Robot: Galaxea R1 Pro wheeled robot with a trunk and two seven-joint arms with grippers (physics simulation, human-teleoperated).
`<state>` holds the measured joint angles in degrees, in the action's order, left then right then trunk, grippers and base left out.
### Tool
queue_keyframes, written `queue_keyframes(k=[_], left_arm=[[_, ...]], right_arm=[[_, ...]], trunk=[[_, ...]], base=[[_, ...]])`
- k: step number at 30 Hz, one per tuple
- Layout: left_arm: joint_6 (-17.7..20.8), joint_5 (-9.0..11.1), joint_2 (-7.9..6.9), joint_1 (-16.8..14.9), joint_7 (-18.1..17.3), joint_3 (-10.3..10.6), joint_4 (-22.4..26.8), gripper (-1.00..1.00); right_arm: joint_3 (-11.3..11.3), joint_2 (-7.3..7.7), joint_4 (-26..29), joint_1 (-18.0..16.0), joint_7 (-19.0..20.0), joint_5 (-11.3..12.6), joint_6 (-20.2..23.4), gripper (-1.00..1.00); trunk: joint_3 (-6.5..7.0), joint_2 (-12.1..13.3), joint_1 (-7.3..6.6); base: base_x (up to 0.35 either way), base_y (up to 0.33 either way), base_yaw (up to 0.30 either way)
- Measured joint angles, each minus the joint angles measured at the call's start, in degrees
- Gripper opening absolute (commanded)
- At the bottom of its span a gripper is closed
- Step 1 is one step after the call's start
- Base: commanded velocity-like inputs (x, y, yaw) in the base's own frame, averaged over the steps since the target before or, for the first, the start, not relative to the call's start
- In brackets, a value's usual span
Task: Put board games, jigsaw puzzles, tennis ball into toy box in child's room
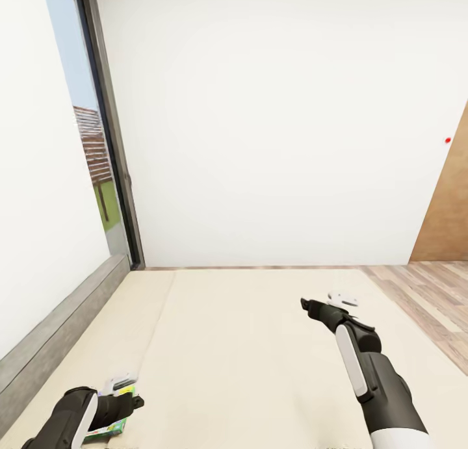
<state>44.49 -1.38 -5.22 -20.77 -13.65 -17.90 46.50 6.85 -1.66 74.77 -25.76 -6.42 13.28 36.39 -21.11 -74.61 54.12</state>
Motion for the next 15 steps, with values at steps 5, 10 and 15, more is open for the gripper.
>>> queue_keyframes(k=[5,10,15], left_arm=[[-8.26,-0.88,-0.35,0.01,0.11,0.10,-8.59,1.00],[-11.63,-2.04,-0.50,-0.02,0.17,0.13,-12.21,1.00],[-12.26,-2.29,-0.18,-0.02,0.28,0.23,-12.83,1.00]], right_arm=[[0.02,-0.37,1.02,0.01,0.02,0.01,2.35,1.00],[0.03,-0.63,1.24,-0.02,0.03,-0.06,2.68,1.00],[0.04,-0.69,1.35,-0.03,0.03,-0.06,3.06,1.00]], trunk=[[-0.46,0.00,0.00],[-0.93,0.00,0.00],[-1.40,0.00,0.00]], base=[[0.000,0.000,0.000],[0.000,0.000,0.000],[0.000,0.000,0.000]])
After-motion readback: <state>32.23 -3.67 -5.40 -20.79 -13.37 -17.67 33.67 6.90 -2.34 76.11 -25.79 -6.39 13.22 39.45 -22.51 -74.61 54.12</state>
